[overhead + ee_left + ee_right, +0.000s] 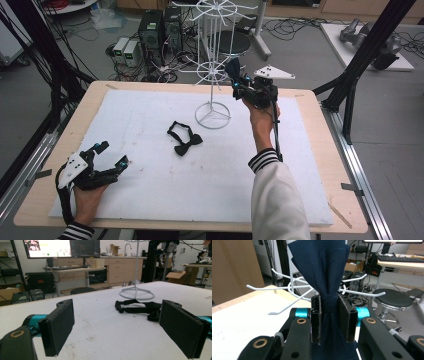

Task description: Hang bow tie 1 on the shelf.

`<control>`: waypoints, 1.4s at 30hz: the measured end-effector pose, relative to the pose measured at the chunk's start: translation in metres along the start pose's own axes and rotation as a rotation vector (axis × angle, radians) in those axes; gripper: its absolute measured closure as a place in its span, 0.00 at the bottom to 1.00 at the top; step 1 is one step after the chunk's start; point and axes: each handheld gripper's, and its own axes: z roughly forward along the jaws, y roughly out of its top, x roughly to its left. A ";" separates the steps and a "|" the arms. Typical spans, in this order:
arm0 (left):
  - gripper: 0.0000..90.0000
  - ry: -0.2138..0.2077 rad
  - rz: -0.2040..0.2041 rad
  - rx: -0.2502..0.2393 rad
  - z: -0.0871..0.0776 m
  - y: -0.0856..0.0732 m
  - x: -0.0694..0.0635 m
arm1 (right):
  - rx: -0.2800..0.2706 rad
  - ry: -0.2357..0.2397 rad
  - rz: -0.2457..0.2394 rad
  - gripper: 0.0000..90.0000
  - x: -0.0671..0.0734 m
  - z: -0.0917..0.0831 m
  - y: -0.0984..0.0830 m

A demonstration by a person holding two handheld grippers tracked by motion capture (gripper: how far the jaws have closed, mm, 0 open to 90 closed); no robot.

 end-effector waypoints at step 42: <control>0.15 0.003 -0.008 -0.010 0.000 0.000 0.000 | -0.020 0.023 -0.038 0.12 0.022 -0.073 -0.031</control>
